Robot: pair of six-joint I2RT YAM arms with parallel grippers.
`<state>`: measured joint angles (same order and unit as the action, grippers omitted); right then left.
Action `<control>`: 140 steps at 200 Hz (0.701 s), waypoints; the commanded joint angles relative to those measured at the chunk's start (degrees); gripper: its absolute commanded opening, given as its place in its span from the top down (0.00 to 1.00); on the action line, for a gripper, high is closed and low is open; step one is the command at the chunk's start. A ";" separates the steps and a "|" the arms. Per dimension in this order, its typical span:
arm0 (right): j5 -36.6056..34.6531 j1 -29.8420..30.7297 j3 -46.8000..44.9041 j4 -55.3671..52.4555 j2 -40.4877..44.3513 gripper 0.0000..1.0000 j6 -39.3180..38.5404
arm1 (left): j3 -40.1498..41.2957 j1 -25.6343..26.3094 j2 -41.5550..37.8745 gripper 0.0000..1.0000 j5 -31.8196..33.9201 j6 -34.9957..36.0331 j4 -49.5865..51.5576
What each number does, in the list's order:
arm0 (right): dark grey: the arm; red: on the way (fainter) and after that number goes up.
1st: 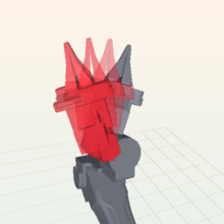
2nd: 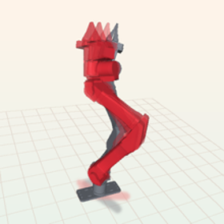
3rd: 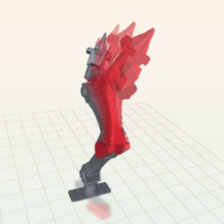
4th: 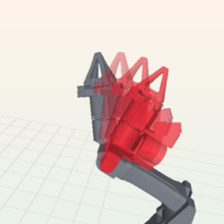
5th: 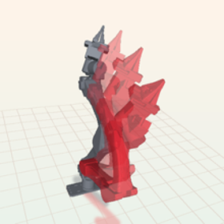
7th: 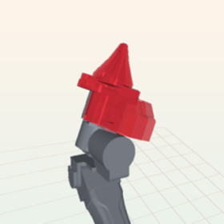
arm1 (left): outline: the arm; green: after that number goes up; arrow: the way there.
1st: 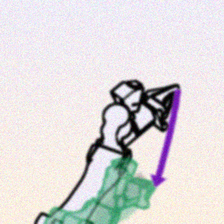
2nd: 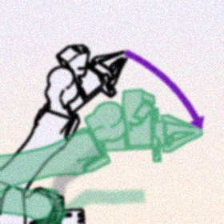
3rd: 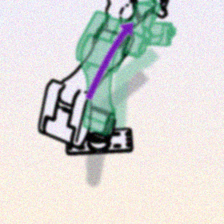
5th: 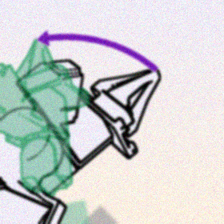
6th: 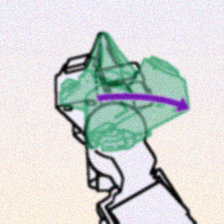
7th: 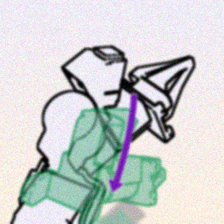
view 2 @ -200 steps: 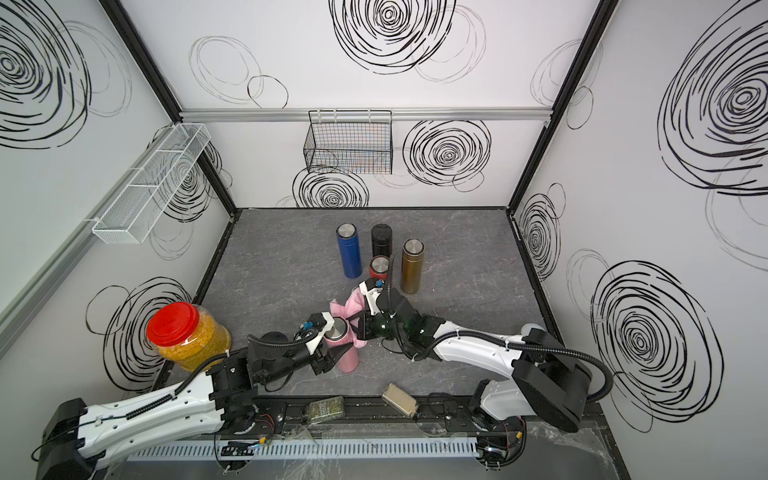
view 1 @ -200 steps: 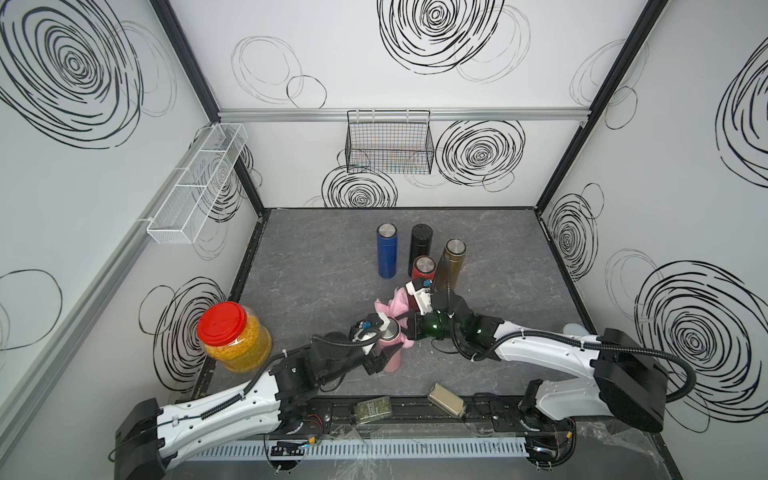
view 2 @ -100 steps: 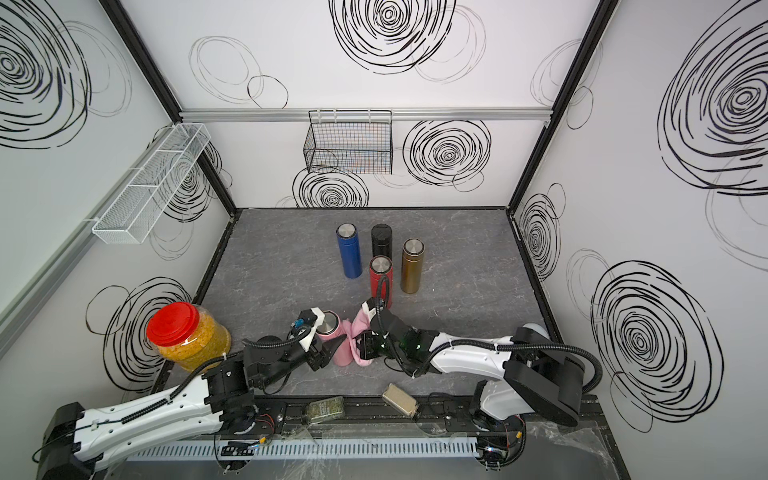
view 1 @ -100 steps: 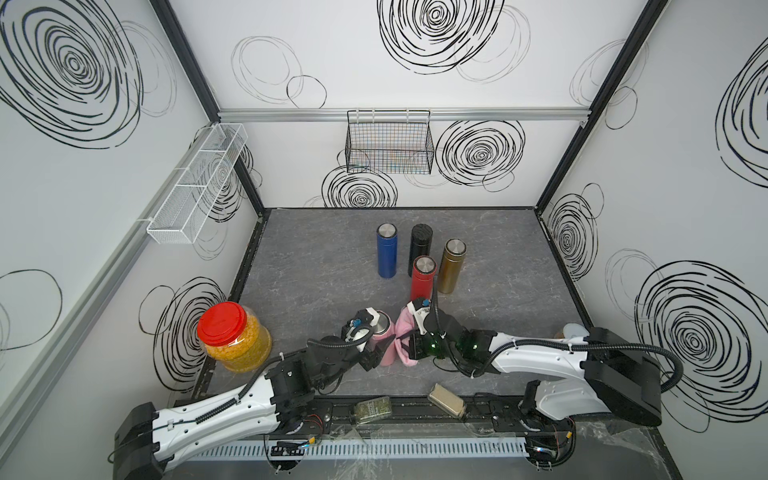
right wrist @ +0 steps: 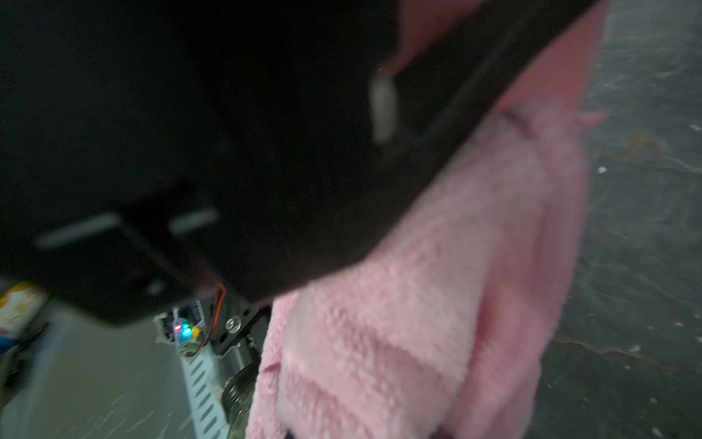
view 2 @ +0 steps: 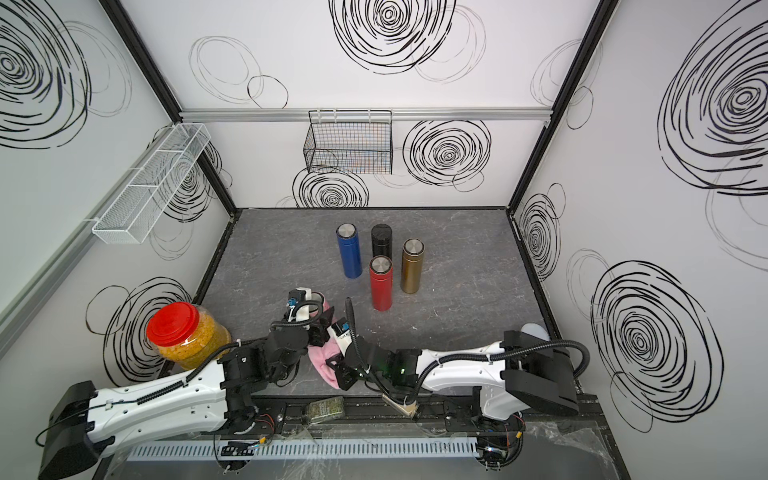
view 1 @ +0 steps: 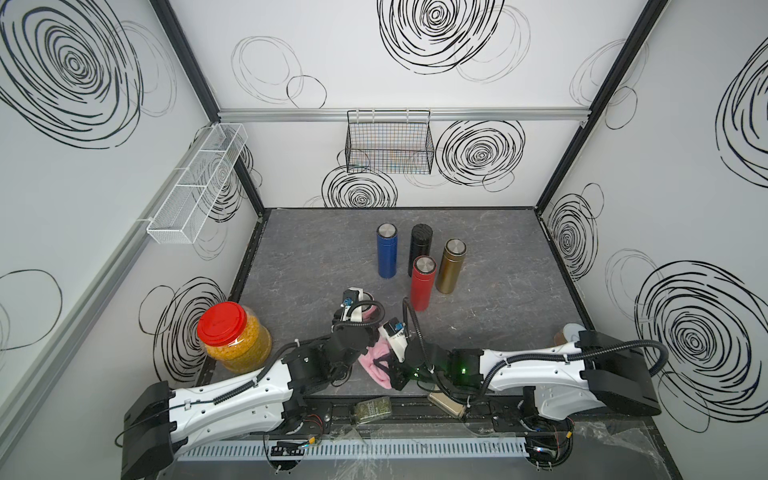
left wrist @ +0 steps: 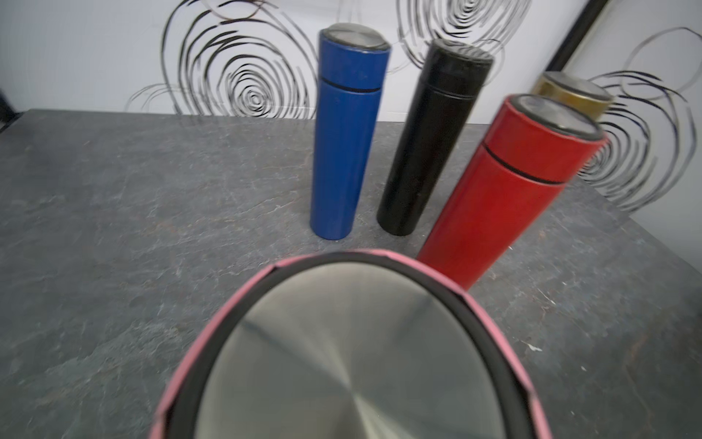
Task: Wipe the surface of the thermos
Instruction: Wipe the dirt from the surface of the thermos.
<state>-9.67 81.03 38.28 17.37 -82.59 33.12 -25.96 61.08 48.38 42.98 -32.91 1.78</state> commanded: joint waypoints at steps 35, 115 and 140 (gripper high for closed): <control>-20.82 3.23 0.57 13.95 -4.84 1.00 -0.07 | -4.80 0.72 -1.26 1.00 5.87 -14.37 2.83; -25.63 1.80 2.25 9.42 -12.08 1.00 13.64 | -3.76 0.71 -1.54 1.00 5.51 -18.52 4.22; -24.12 1.13 3.60 -0.96 -11.73 1.00 18.44 | -3.74 0.71 -1.55 1.00 6.53 -17.83 4.10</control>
<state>-33.04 83.37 39.48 26.41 -94.35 44.62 -28.53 61.49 48.10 47.27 -49.21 9.39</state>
